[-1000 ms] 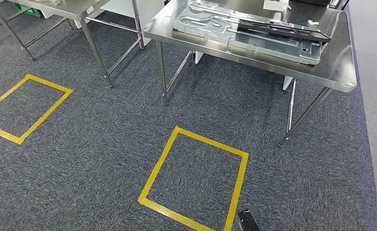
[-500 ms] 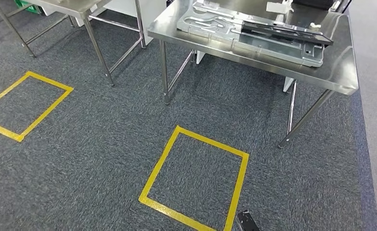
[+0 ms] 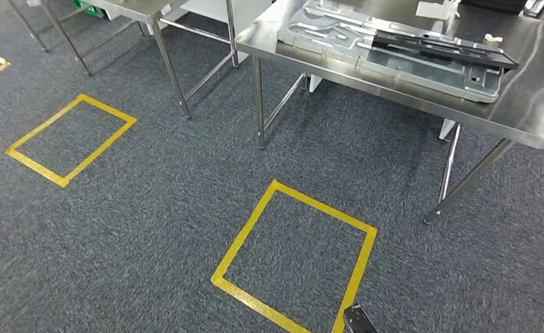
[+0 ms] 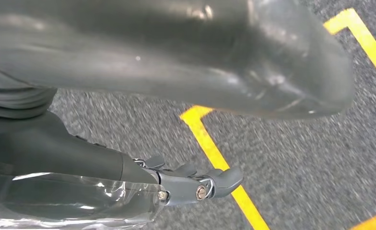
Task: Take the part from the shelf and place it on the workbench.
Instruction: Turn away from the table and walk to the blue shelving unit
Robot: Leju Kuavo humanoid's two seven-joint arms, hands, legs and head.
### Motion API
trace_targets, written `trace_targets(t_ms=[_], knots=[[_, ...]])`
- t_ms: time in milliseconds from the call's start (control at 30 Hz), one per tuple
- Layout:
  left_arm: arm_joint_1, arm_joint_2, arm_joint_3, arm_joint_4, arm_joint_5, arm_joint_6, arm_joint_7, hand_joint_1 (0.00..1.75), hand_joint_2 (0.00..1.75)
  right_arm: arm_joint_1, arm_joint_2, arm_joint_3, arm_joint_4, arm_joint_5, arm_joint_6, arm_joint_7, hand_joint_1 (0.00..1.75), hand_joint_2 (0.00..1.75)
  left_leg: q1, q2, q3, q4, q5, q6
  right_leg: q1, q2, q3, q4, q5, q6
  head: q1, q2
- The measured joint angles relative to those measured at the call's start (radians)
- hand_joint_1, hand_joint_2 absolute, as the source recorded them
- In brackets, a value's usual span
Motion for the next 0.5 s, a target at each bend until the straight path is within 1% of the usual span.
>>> trace_targets(t_ms=[33,67,100,133,167,200,233,267,300,333,400,433,467,500], knots=[[-0.001,0.0,-0.002,0.0,0.0,0.0,-0.001,0.0,0.0,0.003,0.0,0.0,0.0,-0.003,-0.002,-0.006,0.0,0.0,0.0,0.019,-0.028,0.063,-0.034,-0.002,0.003,-0.013,0.0,0.0,-0.001,-0.004,0.0,0.0],[-0.002,0.0,-0.003,0.001,0.002,0.001,-0.002,0.0,0.0,0.006,0.0,0.0,0.0,-0.01,-0.001,-0.015,0.0,0.0,0.001,0.026,-0.058,0.129,-0.063,-0.004,0.006,-0.025,0.0,0.0,-0.002,-0.008,0.0,0.0],[-0.002,0.0,-0.005,0.001,0.003,0.002,-0.003,0.0,0.0,0.009,0.0,0.0,0.0,-0.018,0.003,-0.026,0.0,0.0,0.001,0.028,-0.078,0.177,-0.08,-0.004,0.008,-0.036,0.0,0.001,-0.003,-0.01,0.0,0.0],[-0.001,0.0,-0.006,0.002,0.006,0.003,-0.004,0.0,0.0,0.01,0.0,0.0,0.0,-0.027,0.008,-0.036,0.0,0.0,0.001,0.03,-0.081,0.191,-0.078,-0.004,0.01,-0.044,-0.001,0.002,-0.003,-0.01,0.0,0.0],[0.001,0.0,-0.006,0.002,0.01,0.005,-0.005,0.0,0.0,0.009,0.001,-0.001,0.0,-0.034,0.015,-0.045,0.0,0.0,0.001,0.033,-0.065,0.168,-0.06,-0.002,0.011,-0.049,0.0,0.003,-0.004,-0.01,0.0,0.0],[0.003,0.0,-0.007,0.002,0.012,0.006,-0.007,0.0,0.0,0.007,0.003,-0.001,0.0,-0.034,0.018,-0.051,0.0,0.0,0.0,0.039,-0.032,0.112,-0.03,0.002,0.012,-0.056,0.0,0.004,-0.005,-0.01,0.0,0.0],[0.003,0.001,-0.007,0.002,0.014,0.007,-0.008,0.0,0.0,0.005,0.004,-0.001,0.0,-0.028,0.018,-0.054,0.0,0.0,-0.003,0.059,0.006,0.042,-0.004,0.007,0.014,-0.062,0.002,0.005,-0.006,-0.009,0.0,0.0],[0.002,0.001,-0.007,0.002,0.015,0.008,-0.009,0.0,0.0,0.004,0.004,-0.001,0.0,-0.017,0.014,-0.054,0.0,0.0,-0.006,0.076,0.038,-0.017,0.015,0.013,0.018,-0.067,0.003,0.008,-0.008,-0.006,0.0,0.0],[-0.001,0.001,-0.008,0.002,0.016,0.009,-0.01,0.0,0.0,0.004,0.004,-0.001,0.0,-0.005,0.009,-0.053,0.0,0.0,-0.009,0.091,0.058,-0.058,0.024,0.018,0.021,-0.074,0.003,0.01,-0.011,-0.003,0.0,0.0],[-0.003,0.001,-0.008,0.002,0.017,0.01,-0.011,0.0,0.0,0.004,0.003,-0.001,0.0,0.006,0.003,-0.053,0.0,0.0,-0.012,0.098,0.064,-0.076,0.025,0.022,0.024,-0.08,0.003,0.011,-0.012,0.002,0.0,0.0],[-0.002,0.001,-0.011,0.002,0.017,0.01,-0.011,0.0,0.0,0.002,0.002,0.0,-0.001,0.018,-0.003,-0.052,0.0,0.0,-0.011,0.079,0.062,-0.082,0.029,0.03,0.024,-0.094,0.005,0.013,-0.016,0.013,0.001,0.0],[-0.001,0.001,-0.012,0.002,0.017,0.011,-0.01,0.0,0.0,0.001,0.001,0.0,-0.001,0.023,-0.004,-0.051,0.0,0.0,-0.009,0.07,0.063,-0.085,0.032,0.035,0.022,-0.086,0.004,0.02,-0.024,0.019,0.001,0.0],[0.0,0.0,-0.014,0.002,0.017,0.012,-0.009,0.0,0.0,0.0,0.0,0.0,-0.001,0.026,-0.005,-0.051,0.0,0.0,-0.007,0.062,0.063,-0.088,0.036,0.04,0.019,-0.07,-0.004,0.043,-0.043,0.025,0.001,0.0],[-0.001,0.0,-0.015,0.002,0.018,0.013,-0.008,0.0,0.0,0.001,-0.002,0.001,-0.002,0.03,-0.006,-0.05,0.0,0.0,-0.005,0.053,0.063,-0.09,0.039,0.044,0.016,-0.049,-0.024,0.088,-0.072,0.031,0.001,0.0]])
